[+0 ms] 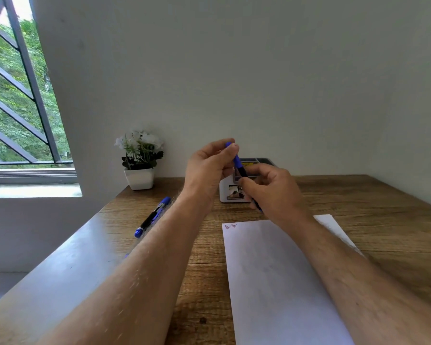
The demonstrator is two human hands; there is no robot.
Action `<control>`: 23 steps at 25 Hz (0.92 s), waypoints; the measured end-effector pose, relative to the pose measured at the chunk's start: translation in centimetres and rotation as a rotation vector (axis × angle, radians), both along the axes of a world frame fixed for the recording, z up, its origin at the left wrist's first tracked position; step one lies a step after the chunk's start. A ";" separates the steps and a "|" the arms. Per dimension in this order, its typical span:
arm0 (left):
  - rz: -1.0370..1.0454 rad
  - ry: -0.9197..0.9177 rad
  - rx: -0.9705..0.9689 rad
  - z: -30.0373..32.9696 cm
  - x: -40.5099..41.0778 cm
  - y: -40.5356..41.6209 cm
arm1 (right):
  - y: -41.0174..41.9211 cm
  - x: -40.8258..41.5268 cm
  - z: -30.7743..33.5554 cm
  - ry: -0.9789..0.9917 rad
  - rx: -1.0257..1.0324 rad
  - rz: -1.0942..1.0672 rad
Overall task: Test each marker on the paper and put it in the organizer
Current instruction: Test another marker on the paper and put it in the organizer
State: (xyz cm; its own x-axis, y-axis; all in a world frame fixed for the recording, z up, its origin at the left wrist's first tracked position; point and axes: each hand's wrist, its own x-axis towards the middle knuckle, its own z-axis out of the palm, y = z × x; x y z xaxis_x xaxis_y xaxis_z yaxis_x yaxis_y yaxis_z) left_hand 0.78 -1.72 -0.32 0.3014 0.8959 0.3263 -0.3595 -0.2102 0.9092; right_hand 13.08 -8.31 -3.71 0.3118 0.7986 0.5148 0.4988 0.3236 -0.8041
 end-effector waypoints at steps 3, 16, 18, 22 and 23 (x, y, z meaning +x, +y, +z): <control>0.012 0.012 0.015 -0.1 -0.2 0.2 | 0.1 0.0 -0.1 -0.092 0.006 -0.083; -0.008 0.157 -0.076 -0.4 -0.4 0.4 | -0.3 0.4 0.3 -0.283 -0.011 -0.253; -0.023 0.137 -0.063 -0.1 -0.7 0.5 | -0.5 0.3 0.5 -0.257 -0.035 -0.272; -0.015 0.113 -0.106 0.4 -1.2 0.6 | -0.1 0.3 0.1 -0.215 -0.058 -0.251; 0.000 0.116 -0.122 0.4 -1.4 0.7 | 0.1 0.3 -0.1 -0.216 -0.075 -0.252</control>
State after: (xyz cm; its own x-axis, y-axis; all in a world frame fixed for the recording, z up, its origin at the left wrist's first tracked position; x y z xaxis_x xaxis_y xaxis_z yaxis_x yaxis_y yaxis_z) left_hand -0.59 -0.98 0.12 0.3308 0.9268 0.1779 -0.2511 -0.0953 0.9633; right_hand 13.42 -8.21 -3.84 0.3941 0.7487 0.5331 0.7169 0.1126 -0.6881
